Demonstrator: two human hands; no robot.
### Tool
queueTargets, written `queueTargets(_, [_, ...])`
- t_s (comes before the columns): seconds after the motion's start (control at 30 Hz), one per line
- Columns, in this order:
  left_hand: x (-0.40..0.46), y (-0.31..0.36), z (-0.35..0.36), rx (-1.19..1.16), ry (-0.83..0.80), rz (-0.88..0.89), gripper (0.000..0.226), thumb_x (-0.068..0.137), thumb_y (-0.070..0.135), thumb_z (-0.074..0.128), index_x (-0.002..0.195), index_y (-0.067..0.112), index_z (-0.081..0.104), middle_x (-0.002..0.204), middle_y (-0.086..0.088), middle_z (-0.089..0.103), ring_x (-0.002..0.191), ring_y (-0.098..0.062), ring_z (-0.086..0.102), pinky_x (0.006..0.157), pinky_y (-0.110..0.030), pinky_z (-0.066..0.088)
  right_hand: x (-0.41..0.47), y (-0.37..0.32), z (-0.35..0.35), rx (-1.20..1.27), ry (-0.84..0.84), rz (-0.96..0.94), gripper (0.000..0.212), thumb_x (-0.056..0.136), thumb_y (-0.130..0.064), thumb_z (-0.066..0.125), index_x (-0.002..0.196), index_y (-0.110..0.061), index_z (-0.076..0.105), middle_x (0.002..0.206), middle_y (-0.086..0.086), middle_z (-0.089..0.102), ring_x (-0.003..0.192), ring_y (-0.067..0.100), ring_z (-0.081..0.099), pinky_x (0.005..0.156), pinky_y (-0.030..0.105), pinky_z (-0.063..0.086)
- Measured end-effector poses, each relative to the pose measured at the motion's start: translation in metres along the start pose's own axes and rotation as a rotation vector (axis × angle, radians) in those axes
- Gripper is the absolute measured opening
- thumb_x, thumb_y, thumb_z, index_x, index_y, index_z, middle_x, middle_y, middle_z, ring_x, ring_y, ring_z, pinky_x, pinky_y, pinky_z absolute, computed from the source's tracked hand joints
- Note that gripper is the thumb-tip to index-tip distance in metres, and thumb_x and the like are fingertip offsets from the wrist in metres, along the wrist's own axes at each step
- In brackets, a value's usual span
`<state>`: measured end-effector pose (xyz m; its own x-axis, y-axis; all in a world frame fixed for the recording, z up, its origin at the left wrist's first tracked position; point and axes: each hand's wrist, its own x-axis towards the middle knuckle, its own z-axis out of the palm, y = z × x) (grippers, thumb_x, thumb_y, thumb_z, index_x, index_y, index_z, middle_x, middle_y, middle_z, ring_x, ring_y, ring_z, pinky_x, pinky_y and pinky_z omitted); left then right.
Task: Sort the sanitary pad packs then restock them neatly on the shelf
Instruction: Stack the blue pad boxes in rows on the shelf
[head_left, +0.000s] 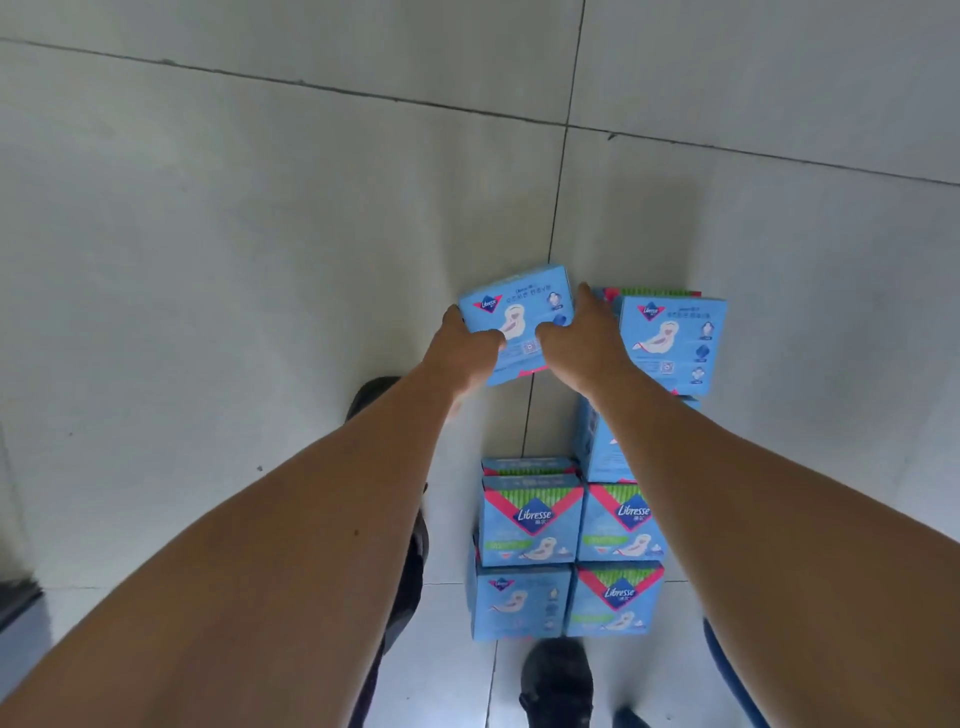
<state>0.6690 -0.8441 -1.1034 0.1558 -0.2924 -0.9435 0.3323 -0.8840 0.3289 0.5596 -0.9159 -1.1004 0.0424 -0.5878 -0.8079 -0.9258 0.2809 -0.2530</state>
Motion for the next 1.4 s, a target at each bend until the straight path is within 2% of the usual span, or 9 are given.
queueTargets(0.17, [-0.044,0.023,-0.018,-0.224,0.105,0.073,0.023,0.093,0.025,0.053,0.115,0.019,0.054,0.103,0.005,0.06,0.088,-0.009,0.058,0.068,-0.025,0.047,-0.039,-0.021,-0.024,0.334,0.059,0.003,0.03,0.078,-0.026,0.047,0.105,-0.02,0.059,0.106,0.008,0.061,0.086,0.017,0.058,0.063,0.024,0.039])
queueTargets(0.27, [-0.089,0.041,-0.036,-0.397,0.119,0.063,0.031,0.097,0.048,0.046,0.091,0.018,0.054,0.102,0.001,0.06,0.096,-0.013,0.059,0.079,-0.03,0.047,-0.082,-0.04,-0.053,0.638,0.102,0.051,0.02,0.086,-0.043,0.048,0.095,-0.026,0.055,0.087,-0.005,0.055,0.074,0.01,0.05,0.069,0.026,0.039])
queueTargets(0.37, [-0.145,0.051,-0.049,-0.403,0.188,0.144,0.013,0.096,0.027,0.057,0.088,0.017,0.056,0.094,-0.003,0.058,0.088,-0.018,0.056,0.075,-0.032,0.045,-0.13,-0.061,-0.077,0.757,0.097,0.01,0.026,0.092,-0.051,0.054,0.088,-0.025,0.054,0.081,-0.008,0.057,0.071,0.006,0.057,0.079,0.037,0.053])
queueTargets(0.6, [-0.299,0.052,-0.074,-0.613,0.109,0.338,0.059,0.084,-0.012,0.056,0.137,0.012,0.045,0.125,-0.012,0.064,0.102,-0.023,0.067,0.086,-0.031,0.053,-0.25,-0.096,-0.13,0.59,-0.018,-0.325,0.047,0.067,-0.03,0.059,0.113,-0.023,0.062,0.114,-0.005,0.068,0.102,0.015,0.067,0.095,0.043,0.053])
queueTargets(0.73, [-0.391,0.026,-0.085,-0.686,0.122,0.454,0.062,0.089,0.007,0.064,0.14,0.029,0.036,0.118,-0.008,0.067,0.087,-0.012,0.069,0.08,-0.03,0.054,-0.324,-0.101,-0.148,0.455,-0.123,-0.528,0.035,0.071,-0.022,0.053,0.099,-0.031,0.072,0.101,-0.005,0.074,0.098,0.017,0.069,0.094,0.048,0.053])
queueTargets(0.83, [-0.447,-0.008,-0.105,-0.567,0.347,0.581,0.073,0.078,0.031,0.076,0.137,0.045,0.035,0.123,0.004,0.058,0.098,-0.005,0.066,0.082,-0.027,0.054,-0.376,-0.109,-0.147,0.3,-0.23,-0.683,0.035,0.073,-0.019,0.049,0.09,-0.032,0.076,0.084,-0.013,0.073,0.077,0.005,0.065,0.073,0.026,0.053])
queueTargets(1.0, [-0.528,-0.071,-0.136,-0.461,0.245,0.582,0.064,0.074,0.024,0.081,0.131,0.035,0.053,0.115,0.003,0.069,0.095,-0.014,0.069,0.078,-0.028,0.052,-0.48,-0.144,-0.119,-0.027,-0.465,-0.889,0.029,0.088,-0.006,0.055,0.101,-0.026,0.07,0.099,-0.005,0.072,0.082,0.004,0.062,0.08,0.021,0.049])
queueTargets(1.2, [-0.608,-0.16,-0.176,-1.012,0.473,0.65,0.022,0.088,0.01,0.065,0.1,0.028,0.057,0.092,0.003,0.071,0.084,-0.02,0.067,0.074,-0.032,0.052,-0.58,-0.163,-0.062,0.015,-0.569,-0.822,0.026,0.092,-0.049,0.055,0.107,-0.027,0.058,0.103,-0.003,0.068,0.085,0.009,0.066,0.077,0.032,0.048])
queueTargets(1.4, [-0.659,-0.235,-0.229,-1.338,0.667,0.774,0.029,0.092,0.008,0.058,0.111,0.031,0.056,0.11,-0.003,0.07,0.101,-0.025,0.067,0.092,-0.042,0.051,-0.661,-0.164,0.03,-0.033,-0.662,-0.896,0.032,0.093,-0.028,0.063,0.122,-0.029,0.053,0.106,-0.002,0.069,0.088,0.011,0.07,0.076,0.033,0.051])
